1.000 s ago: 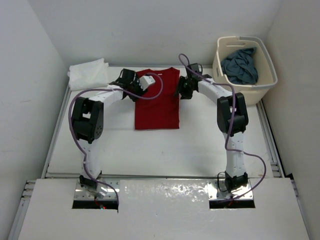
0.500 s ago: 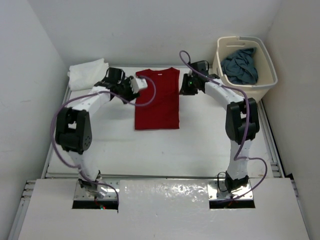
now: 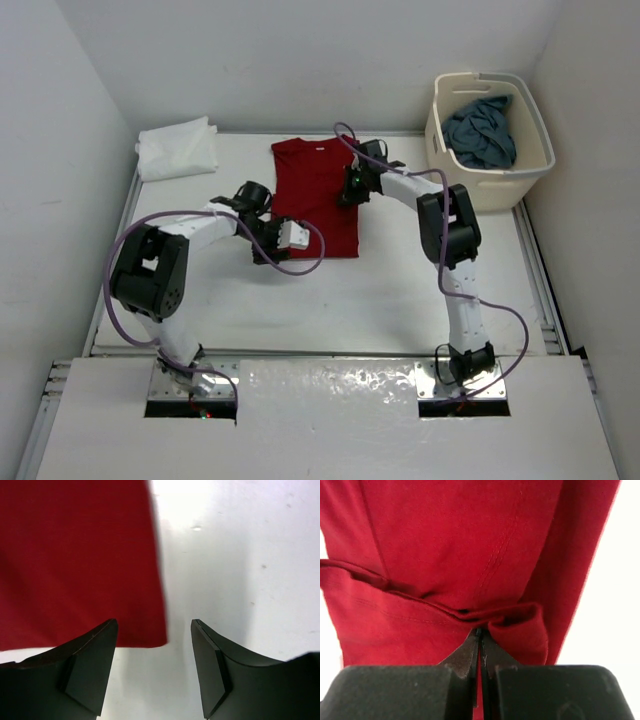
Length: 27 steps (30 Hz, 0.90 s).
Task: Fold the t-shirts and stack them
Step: Fold the folded rectangular tshirt in 1/3 of the way, then grab one side of the 2/3 rectangular tshirt with both arms
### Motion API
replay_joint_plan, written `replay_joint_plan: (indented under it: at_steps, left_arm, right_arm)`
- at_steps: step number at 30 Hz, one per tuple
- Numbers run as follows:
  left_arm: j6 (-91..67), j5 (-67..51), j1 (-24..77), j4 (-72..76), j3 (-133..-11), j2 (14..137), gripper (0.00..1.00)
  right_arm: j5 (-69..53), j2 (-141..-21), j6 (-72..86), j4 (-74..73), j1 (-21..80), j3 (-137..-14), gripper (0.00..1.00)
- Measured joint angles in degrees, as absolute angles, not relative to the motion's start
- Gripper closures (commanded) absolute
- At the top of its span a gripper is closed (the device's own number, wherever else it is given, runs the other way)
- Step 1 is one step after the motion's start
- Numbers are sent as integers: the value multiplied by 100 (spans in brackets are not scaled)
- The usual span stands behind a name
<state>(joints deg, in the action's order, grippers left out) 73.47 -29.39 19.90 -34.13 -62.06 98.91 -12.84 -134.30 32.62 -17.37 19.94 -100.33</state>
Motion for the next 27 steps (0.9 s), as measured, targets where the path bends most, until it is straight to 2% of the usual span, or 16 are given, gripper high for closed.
replay_joint_plan:
  at_steps: [5, 7, 8, 9, 12, 13, 15, 16, 19, 22, 26, 27]
  left_arm:
    - [7662, -2652, 2150, -3450, -5983, 9891, 38]
    - [7769, -2589, 2187, -3439, -5977, 9891, 38]
    - [7797, -2563, 2209, -3406, -5961, 9891, 37]
    - [7819, -2536, 2222, -3374, -5942, 9891, 37]
    - [7791, -2375, 2298, -3107, -5791, 9891, 41]
    - [7756, -2318, 2327, -3024, -5730, 9891, 46]
    - [7682, -2239, 2368, -2860, -5640, 9896, 57]
    - [7634, -2209, 2381, -2799, -5612, 9898, 71]
    - [7500, -2143, 2403, -2591, -5592, 9915, 86]
    - [7411, -2106, 2405, -2467, -5590, 9937, 91]
    - [7266, -2084, 2408, -2370, -5592, 9944, 95]
    - [7234, -2078, 2408, -2344, -5592, 9944, 94]
  right_arm:
    - [-1219, -13550, 3367, -1876, 1935, -10318, 97]
    - [-1203, -13596, 3365, -1979, 1931, -10595, 85]
    - [-1203, -13598, 3343, -2069, 1931, -10744, 68]
    - [-1201, -13594, 3315, -2137, 1931, -10879, 60]
    - [-1179, -13338, 3168, -2261, 1931, -10956, 43]
    - [-1151, -13104, 3138, -2281, 1931, -10726, 38]
    - [-1072, -12427, 3107, -2410, 1931, -10009, 35]
    - [-1046, -12055, 3107, -2443, 1933, -9598, 35]
    - [-1061, -10864, 3175, -2414, 1933, -8200, 35]
    - [-1267, -10191, 3336, -2204, 1933, -7098, 37]
    - [-1605, -10261, 3542, -1857, 1949, -6228, 38]
    - [-1662, -10335, 3603, -1798, 1957, -6084, 37]
